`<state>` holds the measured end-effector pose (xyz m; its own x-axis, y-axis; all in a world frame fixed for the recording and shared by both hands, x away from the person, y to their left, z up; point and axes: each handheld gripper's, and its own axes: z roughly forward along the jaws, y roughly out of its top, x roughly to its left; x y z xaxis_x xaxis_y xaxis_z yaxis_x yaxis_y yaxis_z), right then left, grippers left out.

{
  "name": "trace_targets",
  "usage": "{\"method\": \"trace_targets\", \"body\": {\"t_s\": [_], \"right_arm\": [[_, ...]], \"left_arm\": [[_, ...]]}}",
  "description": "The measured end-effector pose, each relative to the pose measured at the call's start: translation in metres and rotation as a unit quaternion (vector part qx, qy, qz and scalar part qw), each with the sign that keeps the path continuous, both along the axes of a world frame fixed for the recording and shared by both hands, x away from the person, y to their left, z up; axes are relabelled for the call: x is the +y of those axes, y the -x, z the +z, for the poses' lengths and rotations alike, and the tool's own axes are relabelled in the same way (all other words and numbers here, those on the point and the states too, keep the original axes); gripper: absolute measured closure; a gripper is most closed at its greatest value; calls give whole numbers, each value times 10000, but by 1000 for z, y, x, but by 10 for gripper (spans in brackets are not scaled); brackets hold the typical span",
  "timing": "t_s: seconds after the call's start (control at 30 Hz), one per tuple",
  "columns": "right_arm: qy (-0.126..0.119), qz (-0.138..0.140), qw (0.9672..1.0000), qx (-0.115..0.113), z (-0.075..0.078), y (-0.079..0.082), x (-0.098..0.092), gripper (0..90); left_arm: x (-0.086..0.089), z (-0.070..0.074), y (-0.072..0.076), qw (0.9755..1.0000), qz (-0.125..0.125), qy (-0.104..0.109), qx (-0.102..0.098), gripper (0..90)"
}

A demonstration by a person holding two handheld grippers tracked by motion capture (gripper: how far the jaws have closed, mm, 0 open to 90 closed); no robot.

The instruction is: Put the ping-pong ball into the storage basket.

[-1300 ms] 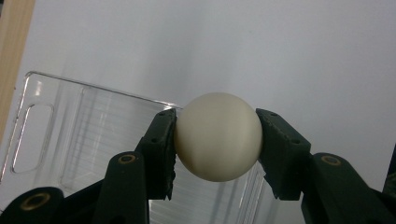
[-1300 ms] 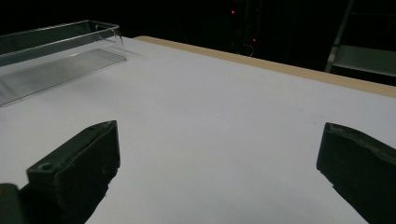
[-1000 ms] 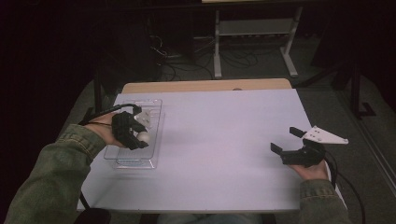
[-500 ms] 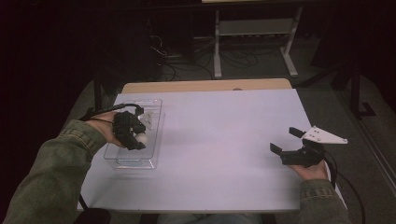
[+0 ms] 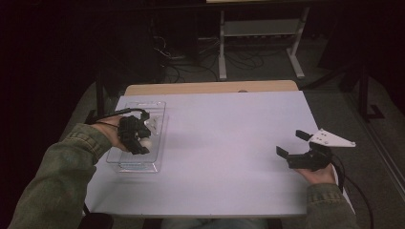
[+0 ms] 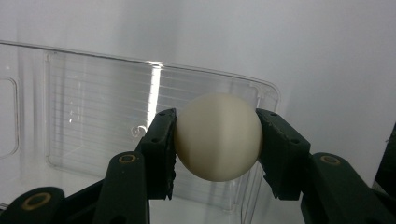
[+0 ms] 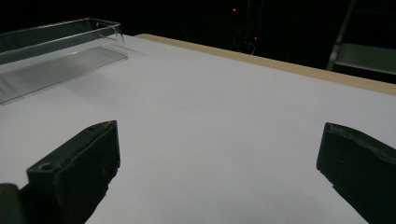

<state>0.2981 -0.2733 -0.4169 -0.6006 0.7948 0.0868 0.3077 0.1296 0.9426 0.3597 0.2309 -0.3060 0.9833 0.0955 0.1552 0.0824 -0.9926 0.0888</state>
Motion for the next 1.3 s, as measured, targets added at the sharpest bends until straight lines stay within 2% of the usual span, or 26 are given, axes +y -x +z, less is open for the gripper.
{"method": "trace_targets", "body": {"t_s": [0.3, 0.53, 0.93, 1.3], "right_arm": [[-5, -31, 10000, -11, 0, 0, -1, 0], [-17, -48, 10000, -9, 0, 0, -1, 0], [-10, -48, 10000, -15, 0, 0, -1, 0], [-8, -46, 10000, -11, 0, 0, -1, 0]], "left_arm": [[0, -8, -2, 10000, -16, 20, -30, 510], [-1, -18, -6, 10000, 16, 27, 89, 510], [3, -32, -12, 9998, 120, 16, 144, 510], [1, -47, -16, 9996, 122, -188, 154, 509]]}}
